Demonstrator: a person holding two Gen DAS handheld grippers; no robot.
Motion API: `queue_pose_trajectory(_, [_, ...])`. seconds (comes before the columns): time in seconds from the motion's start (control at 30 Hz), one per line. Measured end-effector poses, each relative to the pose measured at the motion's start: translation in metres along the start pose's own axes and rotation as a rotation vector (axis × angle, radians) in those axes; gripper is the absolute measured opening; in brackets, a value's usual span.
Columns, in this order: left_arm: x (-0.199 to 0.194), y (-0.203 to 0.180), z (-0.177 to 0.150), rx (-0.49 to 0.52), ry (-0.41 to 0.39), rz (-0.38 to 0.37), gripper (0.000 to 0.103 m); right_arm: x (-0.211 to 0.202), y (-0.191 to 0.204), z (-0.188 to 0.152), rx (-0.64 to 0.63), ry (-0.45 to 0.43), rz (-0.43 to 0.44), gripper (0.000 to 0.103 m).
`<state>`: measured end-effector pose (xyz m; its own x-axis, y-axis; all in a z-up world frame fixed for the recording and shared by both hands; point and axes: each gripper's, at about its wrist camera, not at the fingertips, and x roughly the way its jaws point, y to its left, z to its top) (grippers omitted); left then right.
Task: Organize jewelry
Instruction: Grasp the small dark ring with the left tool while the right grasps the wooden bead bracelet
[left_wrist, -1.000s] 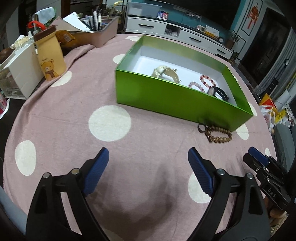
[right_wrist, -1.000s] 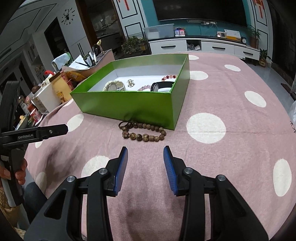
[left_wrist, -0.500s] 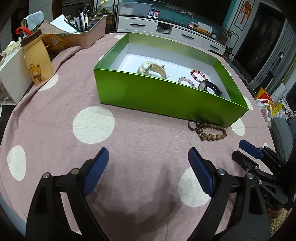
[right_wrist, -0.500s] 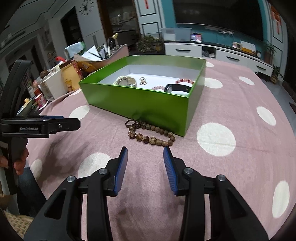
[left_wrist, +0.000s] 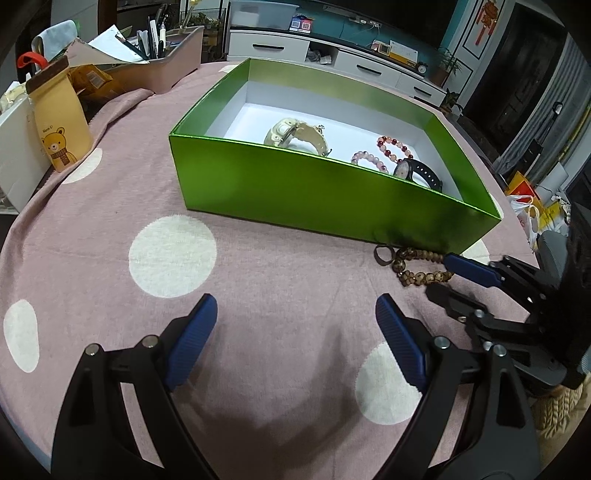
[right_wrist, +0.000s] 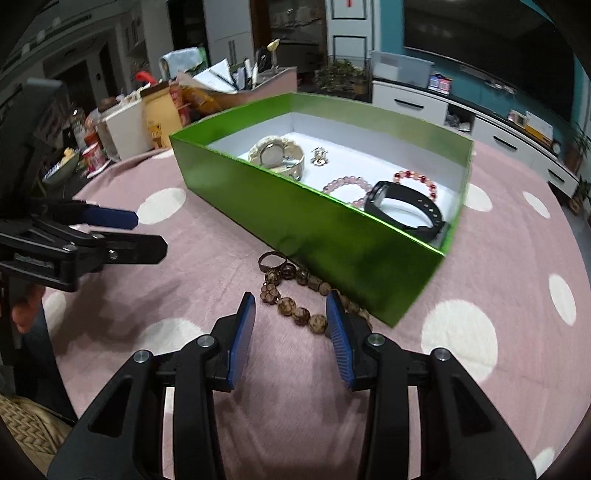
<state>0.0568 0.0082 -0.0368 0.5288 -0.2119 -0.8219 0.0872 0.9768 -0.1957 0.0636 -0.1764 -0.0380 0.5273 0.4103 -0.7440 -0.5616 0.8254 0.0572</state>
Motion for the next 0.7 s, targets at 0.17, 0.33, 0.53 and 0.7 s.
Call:
queue_pose_trajectory(0.17, [0.002, 0.0, 0.002, 0.005, 0.0, -0.01, 0.089, 0.009, -0.001, -0.001, -0.053, 0.045, 0.011, 0.022])
queue_pose_trajectory(0.33, [0.007, -0.004, 0.004, 0.016, 0.007, -0.018, 0.089, 0.002, 0.001, -0.006, -0.035, 0.056, 0.035, 0.01])
queue_pose_trajectory(0.53, [0.014, -0.025, 0.008, 0.078, 0.008, -0.023, 0.089, -0.053, -0.027, -0.012, 0.221, -0.14, 0.185, 0.01])
queue_pose_trajectory(0.7, [0.027, -0.053, 0.012, 0.142, 0.003, -0.024, 0.088, -0.094, -0.049, -0.02, 0.369, -0.294, 0.204, 0.01])
